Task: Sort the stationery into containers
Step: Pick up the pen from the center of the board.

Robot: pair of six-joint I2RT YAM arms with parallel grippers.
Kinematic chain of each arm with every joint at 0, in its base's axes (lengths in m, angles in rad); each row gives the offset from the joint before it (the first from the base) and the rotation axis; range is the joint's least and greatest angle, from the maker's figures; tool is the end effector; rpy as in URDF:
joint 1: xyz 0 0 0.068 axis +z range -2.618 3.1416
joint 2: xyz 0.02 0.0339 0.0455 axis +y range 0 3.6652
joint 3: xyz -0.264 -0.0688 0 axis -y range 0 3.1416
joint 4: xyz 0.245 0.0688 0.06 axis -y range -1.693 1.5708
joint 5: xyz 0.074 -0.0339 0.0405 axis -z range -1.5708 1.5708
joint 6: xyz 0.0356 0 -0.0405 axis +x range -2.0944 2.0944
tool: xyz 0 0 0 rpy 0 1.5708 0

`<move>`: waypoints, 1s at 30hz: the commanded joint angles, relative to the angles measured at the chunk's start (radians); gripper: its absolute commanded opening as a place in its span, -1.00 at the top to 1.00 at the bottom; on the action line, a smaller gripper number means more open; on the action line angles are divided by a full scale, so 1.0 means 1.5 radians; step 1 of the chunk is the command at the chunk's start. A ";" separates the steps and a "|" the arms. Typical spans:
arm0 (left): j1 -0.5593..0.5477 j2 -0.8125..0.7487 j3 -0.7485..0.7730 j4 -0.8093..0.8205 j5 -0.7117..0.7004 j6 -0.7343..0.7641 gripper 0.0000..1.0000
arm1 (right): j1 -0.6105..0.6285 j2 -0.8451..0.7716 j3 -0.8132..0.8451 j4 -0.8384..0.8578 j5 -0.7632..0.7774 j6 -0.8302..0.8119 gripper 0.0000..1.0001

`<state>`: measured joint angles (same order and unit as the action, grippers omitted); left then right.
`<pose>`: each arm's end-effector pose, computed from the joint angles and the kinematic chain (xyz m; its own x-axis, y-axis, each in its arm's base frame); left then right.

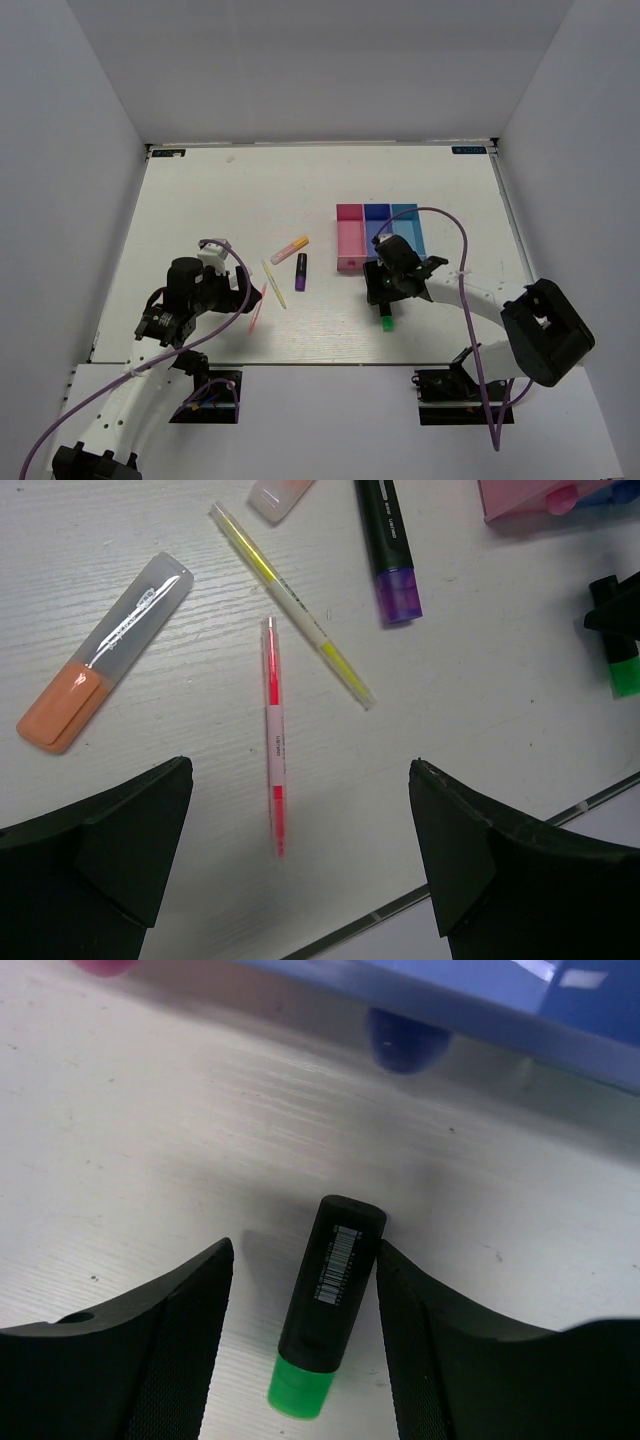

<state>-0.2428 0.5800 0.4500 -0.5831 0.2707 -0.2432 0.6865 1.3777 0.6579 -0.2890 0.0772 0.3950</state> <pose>0.1256 -0.0409 0.2151 -0.7194 -0.0609 -0.6920 0.2625 0.8985 -0.3519 0.1962 0.1573 0.1635 -0.8351 -0.1883 -0.5170 -0.3021 0.9422 0.1448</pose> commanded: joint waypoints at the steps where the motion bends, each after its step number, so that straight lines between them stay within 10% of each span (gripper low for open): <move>1: 0.004 -0.003 0.024 0.001 0.010 0.010 -0.98 | 0.013 0.026 -0.023 0.002 -0.025 -0.017 -0.25; 30: 0.004 -0.014 0.023 -0.001 0.011 0.011 -0.98 | 0.022 0.101 0.003 -0.104 0.020 -0.115 -0.03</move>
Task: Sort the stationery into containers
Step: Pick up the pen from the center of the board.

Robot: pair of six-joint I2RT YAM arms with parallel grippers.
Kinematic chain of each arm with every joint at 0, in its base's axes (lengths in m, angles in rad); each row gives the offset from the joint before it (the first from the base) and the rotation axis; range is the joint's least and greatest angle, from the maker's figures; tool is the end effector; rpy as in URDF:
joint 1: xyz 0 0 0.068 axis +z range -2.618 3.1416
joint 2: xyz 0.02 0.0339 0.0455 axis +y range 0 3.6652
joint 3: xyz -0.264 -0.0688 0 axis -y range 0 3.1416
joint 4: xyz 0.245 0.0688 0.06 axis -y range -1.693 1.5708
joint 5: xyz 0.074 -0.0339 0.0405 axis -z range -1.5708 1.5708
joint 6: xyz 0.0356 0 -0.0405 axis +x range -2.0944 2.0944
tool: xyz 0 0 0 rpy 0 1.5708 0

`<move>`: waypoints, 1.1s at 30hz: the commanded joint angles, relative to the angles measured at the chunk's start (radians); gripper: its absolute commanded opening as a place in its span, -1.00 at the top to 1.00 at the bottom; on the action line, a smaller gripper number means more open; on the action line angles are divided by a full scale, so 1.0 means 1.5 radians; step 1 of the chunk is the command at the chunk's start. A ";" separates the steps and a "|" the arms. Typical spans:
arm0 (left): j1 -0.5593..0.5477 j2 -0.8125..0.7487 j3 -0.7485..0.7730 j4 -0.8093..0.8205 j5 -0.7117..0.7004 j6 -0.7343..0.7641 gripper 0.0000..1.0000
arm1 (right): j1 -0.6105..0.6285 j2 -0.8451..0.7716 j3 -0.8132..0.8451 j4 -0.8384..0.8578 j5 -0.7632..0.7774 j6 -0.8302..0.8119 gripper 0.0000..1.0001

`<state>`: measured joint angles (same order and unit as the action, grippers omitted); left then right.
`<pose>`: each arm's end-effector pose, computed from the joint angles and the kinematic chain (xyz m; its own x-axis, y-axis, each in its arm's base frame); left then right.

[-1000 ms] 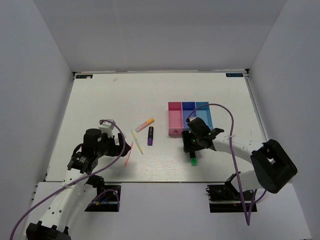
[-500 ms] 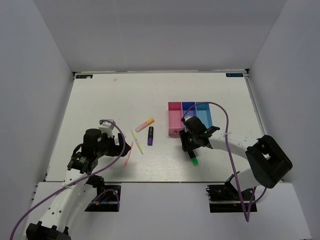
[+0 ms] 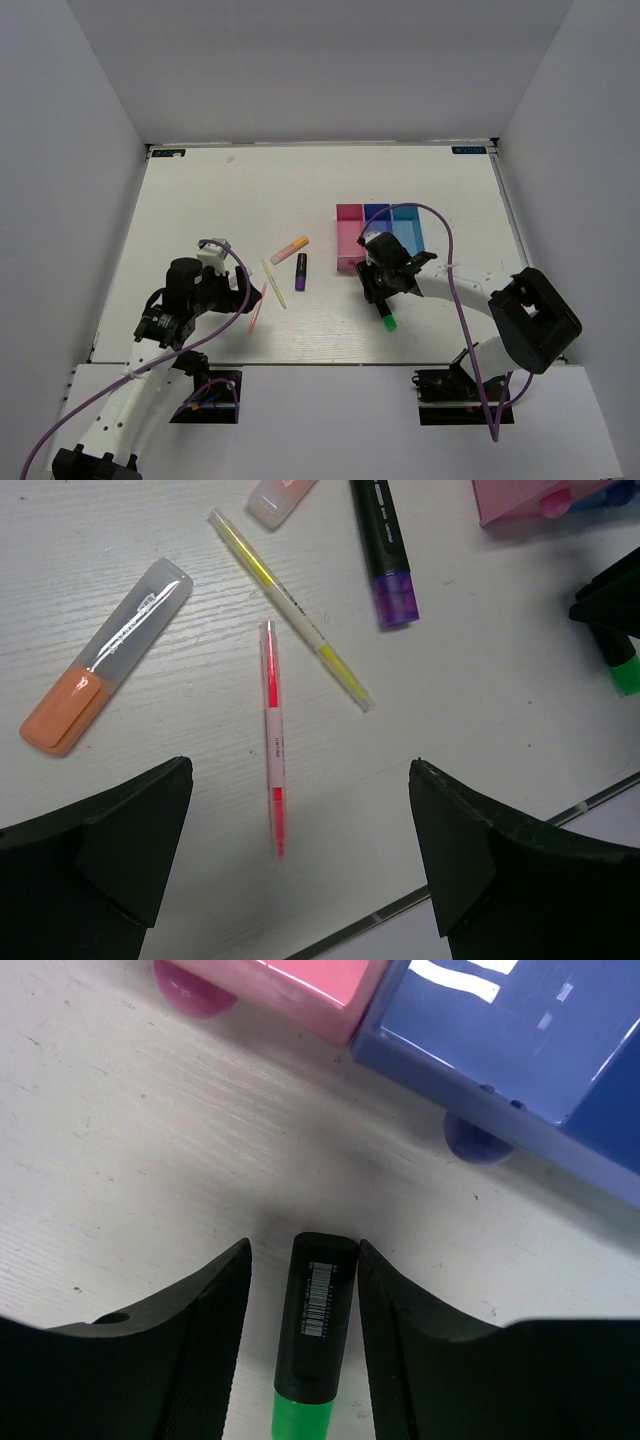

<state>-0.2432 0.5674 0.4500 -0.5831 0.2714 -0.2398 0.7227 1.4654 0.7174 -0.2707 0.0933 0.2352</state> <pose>0.1244 -0.0407 0.2165 -0.7101 -0.0596 -0.7016 0.2700 0.8972 -0.3494 0.2047 0.1761 0.1602 -0.7659 -0.3661 -0.5285 -0.4560 0.8889 0.0451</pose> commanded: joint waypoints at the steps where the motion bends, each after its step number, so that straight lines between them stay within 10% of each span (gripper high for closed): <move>1: 0.005 -0.006 0.022 -0.001 0.010 0.007 -0.98 | -0.003 0.043 -0.037 -0.119 0.008 -0.006 0.00; 15: 0.004 -0.008 0.022 -0.001 0.008 0.011 -0.98 | -0.002 0.102 -0.015 -0.142 0.052 0.026 0.05; 33: 0.004 -0.008 0.023 0.001 0.013 0.010 -0.98 | -0.003 0.023 -0.016 -0.131 0.018 0.007 1.00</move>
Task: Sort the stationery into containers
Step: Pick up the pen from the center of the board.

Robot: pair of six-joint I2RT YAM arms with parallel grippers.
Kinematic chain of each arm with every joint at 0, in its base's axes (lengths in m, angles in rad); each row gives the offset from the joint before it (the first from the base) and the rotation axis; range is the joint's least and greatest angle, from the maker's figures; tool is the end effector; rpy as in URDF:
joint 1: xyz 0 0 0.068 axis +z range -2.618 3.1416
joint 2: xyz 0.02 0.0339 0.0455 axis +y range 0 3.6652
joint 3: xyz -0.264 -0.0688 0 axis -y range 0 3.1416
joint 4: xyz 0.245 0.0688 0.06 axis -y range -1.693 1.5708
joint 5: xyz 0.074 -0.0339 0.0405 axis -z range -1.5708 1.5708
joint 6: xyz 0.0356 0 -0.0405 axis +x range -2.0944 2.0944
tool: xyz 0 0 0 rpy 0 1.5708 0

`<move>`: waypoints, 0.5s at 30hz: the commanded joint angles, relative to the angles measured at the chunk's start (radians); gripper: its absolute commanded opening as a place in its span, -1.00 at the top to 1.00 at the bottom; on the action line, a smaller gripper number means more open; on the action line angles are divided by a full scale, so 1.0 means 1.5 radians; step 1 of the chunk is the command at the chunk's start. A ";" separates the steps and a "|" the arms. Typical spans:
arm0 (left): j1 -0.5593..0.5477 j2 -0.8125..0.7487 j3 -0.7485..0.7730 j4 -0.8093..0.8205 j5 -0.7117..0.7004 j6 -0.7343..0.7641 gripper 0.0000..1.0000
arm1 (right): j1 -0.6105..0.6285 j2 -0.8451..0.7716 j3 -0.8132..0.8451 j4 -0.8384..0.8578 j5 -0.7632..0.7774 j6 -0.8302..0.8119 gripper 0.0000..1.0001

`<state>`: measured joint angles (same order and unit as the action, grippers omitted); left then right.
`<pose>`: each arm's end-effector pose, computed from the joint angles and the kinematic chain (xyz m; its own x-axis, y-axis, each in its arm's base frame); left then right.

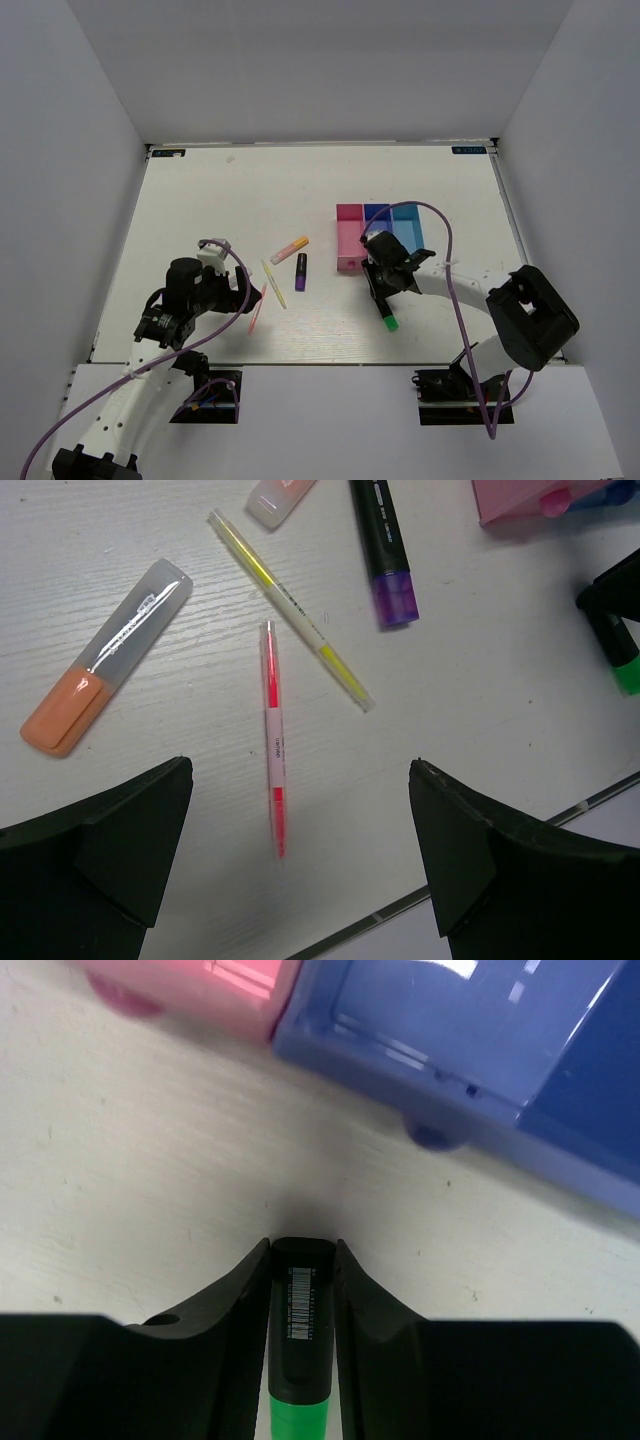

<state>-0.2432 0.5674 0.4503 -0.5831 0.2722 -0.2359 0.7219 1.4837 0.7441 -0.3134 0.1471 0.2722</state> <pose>0.1244 -0.0407 0.2166 -0.7089 -0.0560 -0.7030 0.2734 0.8971 -0.3472 0.2080 0.1762 0.1608 -0.7893 -0.3406 -0.5110 -0.4018 0.9157 0.0104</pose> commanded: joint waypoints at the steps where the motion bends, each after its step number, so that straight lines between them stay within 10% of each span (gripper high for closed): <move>1: 0.004 -0.006 0.022 0.001 0.012 0.008 -0.98 | -0.005 0.003 -0.025 -0.102 -0.044 -0.023 1.00; 15: 0.005 -0.003 0.022 0.002 0.012 0.008 -0.98 | -0.005 -0.130 0.095 -0.143 -0.087 -0.076 1.00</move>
<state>-0.2432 0.5678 0.4515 -0.5831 0.2775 -0.2359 0.7155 1.3430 0.8253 -0.4999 0.0231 0.1917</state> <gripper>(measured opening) 0.990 0.310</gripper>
